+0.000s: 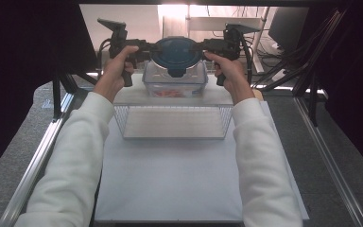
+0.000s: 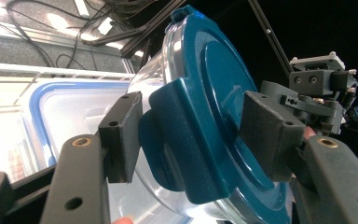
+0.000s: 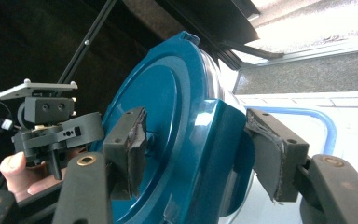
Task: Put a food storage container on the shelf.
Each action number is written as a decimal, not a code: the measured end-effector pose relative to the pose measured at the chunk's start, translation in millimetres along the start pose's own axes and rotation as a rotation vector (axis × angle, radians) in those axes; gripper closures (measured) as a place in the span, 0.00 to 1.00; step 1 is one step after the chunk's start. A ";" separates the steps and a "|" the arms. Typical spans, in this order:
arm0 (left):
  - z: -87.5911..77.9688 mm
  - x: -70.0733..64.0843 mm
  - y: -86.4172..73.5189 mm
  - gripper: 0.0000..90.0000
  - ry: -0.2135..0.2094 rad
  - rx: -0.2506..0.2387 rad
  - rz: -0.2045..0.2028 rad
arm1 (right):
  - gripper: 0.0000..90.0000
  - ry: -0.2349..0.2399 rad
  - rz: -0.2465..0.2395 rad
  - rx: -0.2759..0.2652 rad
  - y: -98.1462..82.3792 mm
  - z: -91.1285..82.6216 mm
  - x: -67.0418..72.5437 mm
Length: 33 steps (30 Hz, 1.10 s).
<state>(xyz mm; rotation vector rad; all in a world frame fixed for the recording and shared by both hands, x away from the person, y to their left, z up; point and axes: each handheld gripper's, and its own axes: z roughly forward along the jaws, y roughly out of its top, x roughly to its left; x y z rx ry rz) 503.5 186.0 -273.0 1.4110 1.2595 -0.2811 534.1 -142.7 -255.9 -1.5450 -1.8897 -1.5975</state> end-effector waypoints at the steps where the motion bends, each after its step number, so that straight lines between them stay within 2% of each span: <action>1: 0.0 0.0 0.0 0.45 0.000 0.000 0.000 | 0.44 0.000 0.000 0.000 0.0 0.0 0.0; 7: 2.0 -0.4 -1.2 0.41 0.003 -0.006 0.013 | 0.43 0.002 0.016 -0.009 -0.8 0.1 -0.7; 9: 2.5 -2.2 -1.7 0.33 0.010 -0.010 0.022 | 0.41 -0.005 0.011 -0.013 -1.2 0.4 -0.3; 10: -0.1 -5.2 -2.6 0.29 0.020 -0.025 0.039 | 0.28 -0.012 -0.010 -0.030 -2.1 -0.5 2.7; 12: -6.8 -9.2 -3.8 0.22 0.034 -0.056 0.060 | 0.23 -0.015 -0.031 -0.052 -2.5 -4.7 4.3; 13: -6.8 -9.2 -3.8 0.20 0.034 -0.056 0.060 | 0.21 -0.022 -0.052 -0.085 -3.0 -9.6 5.5; 14: -13.7 -12.5 -5.3 0.19 0.048 -0.076 0.091 | 0.19 -0.023 -0.065 -0.099 -3.2 -13.0 6.4; 15: -13.7 -12.5 -5.3 0.18 0.048 -0.076 0.091 | 0.19 -0.025 -0.079 -0.107 -3.7 -17.8 8.0; 16: -22.3 -18.3 -9.3 0.18 0.064 -0.086 0.140 | 0.19 -0.030 -0.108 -0.110 -4.8 -22.5 9.2; 19: -33.1 -25.0 -17.5 0.18 0.096 -0.101 0.181 | 0.19 -0.055 -0.220 -0.107 -11.6 -37.1 16.2; 20: -37.4 -26.3 -21.0 0.18 0.091 -0.105 0.198 | 0.19 -0.058 -0.246 -0.109 -14.7 -42.6 18.3; 21: -37.4 -26.3 -21.0 0.18 0.091 -0.105 0.198 | 0.19 -0.058 -0.246 -0.109 -14.7 -42.6 18.3; 22: -42.7 -28.5 -26.1 0.18 0.107 -0.110 0.218 | 0.21 -0.041 -0.291 -0.105 -23.0 -53.8 20.4; 23: -45.6 -29.7 -29.5 0.18 0.128 -0.112 0.234 | 0.21 -0.041 -0.291 -0.105 -23.0 -53.8 20.4; 24: -54.5 -30.8 -40.6 0.19 0.130 -0.110 0.254 | 0.24 -0.042 -0.303 -0.094 -29.7 -61.6 21.7; 25: -54.5 -30.8 -40.6 0.19 0.130 -0.110 0.254 | 0.24 -0.042 -0.303 -0.094 -29.7 -61.6 21.7; 29: -66.0 -33.6 -64.2 0.19 0.161 -0.093 0.318 | 0.26 -0.064 -0.397 -0.094 -56.1 -85.1 24.6; 30: -74.1 -36.8 -80.7 0.20 0.178 -0.088 0.367 | 0.26 -0.063 -0.413 -0.092 -62.0 -89.5 25.2; 31: -74.1 -36.8 -80.7 0.20 0.178 -0.088 0.367 | 0.26 -0.067 -0.433 -0.095 -69.2 -95.5 25.6; 33: -82.9 -40.4 -103.6 0.21 0.213 -0.091 0.420 | 0.27 -0.071 -0.457 -0.102 -79.1 -103.8 25.6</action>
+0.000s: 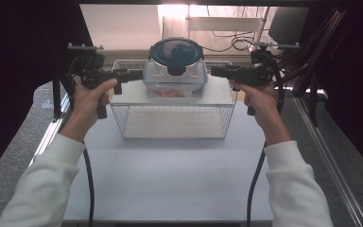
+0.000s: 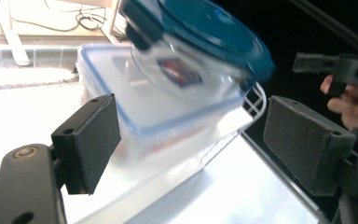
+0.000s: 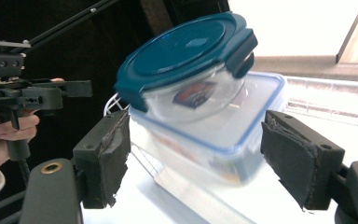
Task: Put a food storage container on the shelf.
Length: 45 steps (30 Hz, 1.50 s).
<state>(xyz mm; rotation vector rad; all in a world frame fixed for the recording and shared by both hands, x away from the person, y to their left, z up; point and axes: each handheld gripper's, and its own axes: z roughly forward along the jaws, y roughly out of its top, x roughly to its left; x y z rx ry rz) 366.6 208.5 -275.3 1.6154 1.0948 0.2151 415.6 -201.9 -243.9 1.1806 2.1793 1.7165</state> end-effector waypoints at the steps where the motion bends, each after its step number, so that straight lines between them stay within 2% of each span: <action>1: -3.6 -2.8 -7.0 0.21 -0.013 0.006 0.008 | 0.27 -0.007 -0.014 -0.005 -4.8 -4.9 2.3; 2: -3.6 -2.8 -7.0 0.21 -0.013 0.006 0.008 | 0.27 -0.007 -0.014 -0.005 -4.8 -4.9 2.3; 3: -11.6 -7.9 -23.4 0.21 -0.019 0.011 0.014 | 0.27 -0.017 -0.047 -0.008 -17.1 -14.4 6.8; 4: -11.6 -7.9 -23.4 0.21 -0.019 0.011 0.014 | 0.27 -0.017 -0.047 -0.008 -17.1 -14.4 6.8; 5: -18.5 -12.0 -38.6 0.21 -0.007 0.010 0.045 | 0.27 -0.016 -0.061 -0.008 -28.2 -20.9 9.7; 6: -18.5 -12.0 -38.6 0.21 -0.007 0.010 0.045 | 0.27 -0.016 -0.061 -0.008 -28.2 -20.9 9.7; 7: -21.7 -13.5 -47.1 0.21 -0.001 0.010 0.060 | 0.27 -0.030 -0.096 0.011 -44.8 -28.7 13.5; 8: -24.0 -14.5 -53.9 0.21 0.000 0.013 0.068 | 0.27 -0.030 -0.096 0.011 -44.8 -28.7 13.5; 9: -28.7 -16.1 -72.5 0.21 -0.005 0.021 0.083 | 0.27 -0.038 -0.117 0.019 -60.0 -34.6 16.3; 10: -28.7 -16.1 -72.5 0.21 -0.005 0.021 0.083 | 0.27 -0.038 -0.117 0.019 -60.0 -34.6 16.3; 11: -32.2 -17.3 -92.3 0.21 0.011 0.034 0.103 | 0.27 -0.031 -0.136 0.024 -79.0 -41.2 18.6; 12: -32.2 -17.3 -92.3 0.21 0.011 0.034 0.103 | 0.27 -0.031 -0.136 0.024 -79.0 -41.2 18.6; 14: -35.0 -17.9 -117.7 0.22 0.020 0.051 0.114 | 0.27 -0.031 -0.144 0.035 -101.6 -47.4 20.4; 15: -35.2 -17.7 -126.5 0.22 0.023 0.058 0.117 | 0.26 -0.034 -0.158 0.049 -119.6 -50.7 21.2; 16: -34.8 -16.8 -140.6 0.21 0.025 0.076 0.122 | 0.26 -0.034 -0.158 0.049 -119.6 -50.7 21.2; 17: -34.1 -14.6 -159.0 0.21 0.038 0.090 0.121 | 0.26 -0.044 -0.167 0.061 -139.2 -54.3 21.8; 18: -34.1 -14.6 -159.0 0.21 0.038 0.090 0.121 | 0.26 -0.044 -0.167 0.061 -139.2 -54.3 21.8; 19: -33.6 -12.7 -170.6 0.21 0.040 0.101 0.119 | 0.26 -0.045 -0.165 0.067 -148.8 -55.5 21.8; 20: -33.3 -11.2 -179.1 0.21 0.043 0.108 0.119 | 0.26 -0.058 -0.165 0.083 -170.1 -57.0 20.9; 21: -32.9 -9.2 -192.3 0.22 0.059 0.117 0.119 | 0.26 -0.064 -0.167 0.099 -178.9 -57.3 20.3; 24: -30.6 -6.2 -212.0 0.22 0.073 0.132 0.115 | 0.26 -0.085 -0.151 0.117 -202.9 -58.8 17.1; 27: -26.2 -4.2 -222.6 0.22 0.090 0.166 0.121 | 0.26 -0.110 -0.140 0.134 -221.9 -59.3 12.5; 28: -26.2 -4.2 -222.6 0.22 0.090 0.166 0.121 | 0.26 -0.110 -0.140 0.134 -221.9 -59.3 12.5; 29: -22.6 -2.4 -229.0 0.22 0.109 0.183 0.126 | 0.26 -0.131 -0.128 0.149 -234.6 -58.9 5.9; 30: -22.6 -2.4 -229.0 0.22 0.109 0.183 0.126 | 0.26 -0.131 -0.128 0.149 -234.6 -58.9 5.9; 31: -18.4 -0.7 -234.7 0.22 0.120 0.200 0.121 | 0.26 -0.140 -0.117 0.178 -244.4 -57.0 -0.3; 32: -16.6 0.0 -236.7 0.22 0.125 0.210 0.123 | 0.26 -0.147 -0.111 0.186 -249.2 -56.0 -2.5; 34: -14.1 0.6 -239.2 0.22 0.131 0.221 0.122 | 0.26 -0.127 -0.089 0.202 -255.7 -55.1 -5.4; 36: -10.6 2.3 -242.5 0.22 0.136 0.236 0.120 | 0.26 -0.128 -0.096 0.205 -257.7 -54.9 -5.8; 37: -9.8 3.4 -242.6 0.22 0.144 0.238 0.122 | 0.26 -0.143 -0.115 0.210 -258.4 -55.3 -3.9; 45: -13.4 2.7 -240.4 0.21 0.145 0.220 0.114 | 0.26 -0.140 -0.115 0.196 -258.8 -58.0 -3.0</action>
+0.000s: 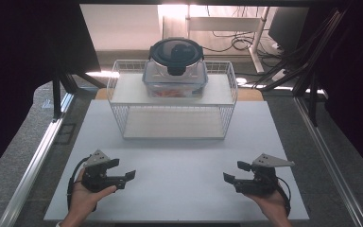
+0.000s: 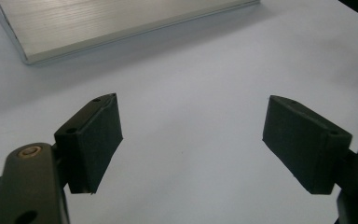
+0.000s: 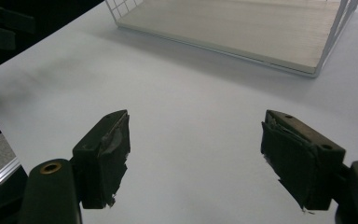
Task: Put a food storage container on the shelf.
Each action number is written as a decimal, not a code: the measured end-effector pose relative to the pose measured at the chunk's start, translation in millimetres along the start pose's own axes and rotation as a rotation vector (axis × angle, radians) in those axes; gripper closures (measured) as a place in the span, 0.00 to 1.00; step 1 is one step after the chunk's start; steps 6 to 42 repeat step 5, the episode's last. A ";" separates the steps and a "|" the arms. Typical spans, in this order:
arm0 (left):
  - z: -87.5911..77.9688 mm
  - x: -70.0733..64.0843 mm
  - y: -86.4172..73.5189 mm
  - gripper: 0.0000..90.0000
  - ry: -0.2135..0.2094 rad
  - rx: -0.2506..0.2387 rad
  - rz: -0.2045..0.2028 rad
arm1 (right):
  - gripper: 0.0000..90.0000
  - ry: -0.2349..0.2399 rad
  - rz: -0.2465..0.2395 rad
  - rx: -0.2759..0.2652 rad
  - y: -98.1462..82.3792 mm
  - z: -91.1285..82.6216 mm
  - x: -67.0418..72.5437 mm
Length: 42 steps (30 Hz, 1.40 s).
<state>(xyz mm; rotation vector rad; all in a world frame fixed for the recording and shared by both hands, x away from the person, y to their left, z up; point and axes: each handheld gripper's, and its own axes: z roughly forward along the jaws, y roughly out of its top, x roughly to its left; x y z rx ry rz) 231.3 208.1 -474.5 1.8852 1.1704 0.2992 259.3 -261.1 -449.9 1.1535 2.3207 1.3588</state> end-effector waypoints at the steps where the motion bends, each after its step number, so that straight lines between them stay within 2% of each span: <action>1: 0.1 0.3 0.2 0.21 0.000 -0.001 0.000 | 0.26 0.000 0.000 0.000 0.0 0.0 0.0; 42: 2.4 2.7 0.6 0.21 0.003 0.004 -0.001 | 0.25 -0.003 0.000 0.000 -1.9 -0.2 2.8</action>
